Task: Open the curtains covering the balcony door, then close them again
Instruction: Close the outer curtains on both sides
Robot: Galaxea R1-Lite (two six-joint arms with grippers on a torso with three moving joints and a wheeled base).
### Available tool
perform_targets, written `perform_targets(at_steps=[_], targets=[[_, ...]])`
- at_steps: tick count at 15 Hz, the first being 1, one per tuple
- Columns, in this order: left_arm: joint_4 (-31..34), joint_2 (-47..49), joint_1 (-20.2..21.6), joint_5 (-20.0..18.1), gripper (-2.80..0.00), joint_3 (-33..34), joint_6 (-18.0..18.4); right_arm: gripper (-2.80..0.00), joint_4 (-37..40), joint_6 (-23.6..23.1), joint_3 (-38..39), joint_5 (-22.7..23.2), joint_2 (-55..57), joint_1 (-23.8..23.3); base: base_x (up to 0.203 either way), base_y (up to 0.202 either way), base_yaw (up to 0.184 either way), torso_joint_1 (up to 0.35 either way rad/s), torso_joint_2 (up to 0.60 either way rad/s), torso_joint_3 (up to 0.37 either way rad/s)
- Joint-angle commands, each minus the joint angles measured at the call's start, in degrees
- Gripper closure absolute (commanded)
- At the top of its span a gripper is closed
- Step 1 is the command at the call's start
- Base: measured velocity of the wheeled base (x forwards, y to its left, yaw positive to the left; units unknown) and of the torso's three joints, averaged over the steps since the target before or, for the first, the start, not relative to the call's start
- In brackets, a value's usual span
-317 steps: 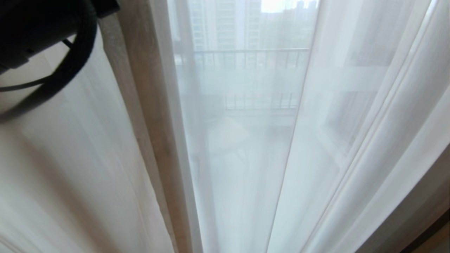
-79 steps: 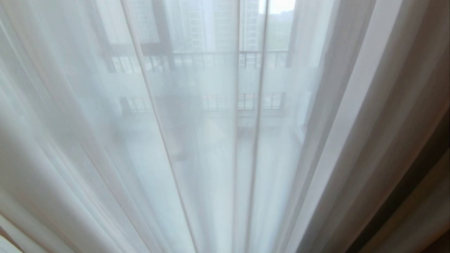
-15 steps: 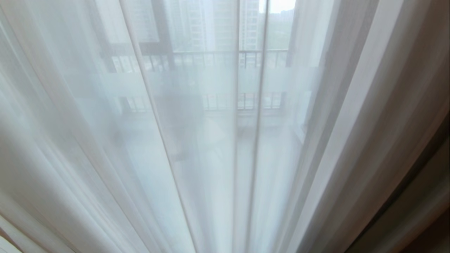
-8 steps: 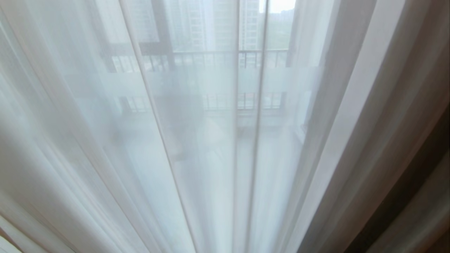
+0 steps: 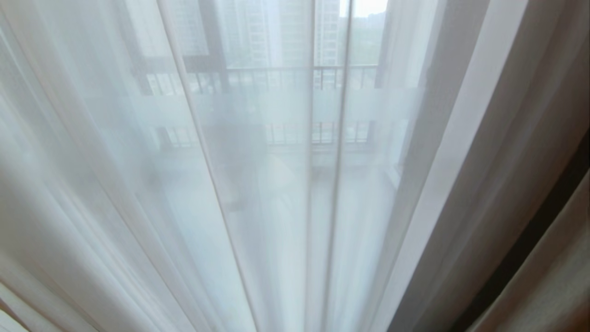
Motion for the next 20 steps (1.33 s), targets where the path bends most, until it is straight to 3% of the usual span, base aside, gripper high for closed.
perform_targets(at_steps=[1, 8, 20], targets=[[-0.05, -0.02, 0.01, 0.05, 0.0, 0.0, 0.02, 0.0, -0.16, -1.07, 0.71, 0.01, -1.45, 2.58, 0.0, 0.0, 0.0, 0.0, 0.0, 0.0], [-0.05, -0.02, 0.07, 0.05, 0.0, 0.0, 0.02, 0.0, -0.03, -8.65, 0.74, -0.16, -2.49, 17.51, 0.0, 0.0, 0.0, 0.0, 0.0, 0.0], [-0.05, -0.02, -0.01, 0.05, 0.0, 0.0, 0.02, 0.0, -0.26, -19.01, 0.59, -0.67, 3.84, 33.34, 0.0, 0.0, 0.0, 0.0, 0.0, 0.0]])
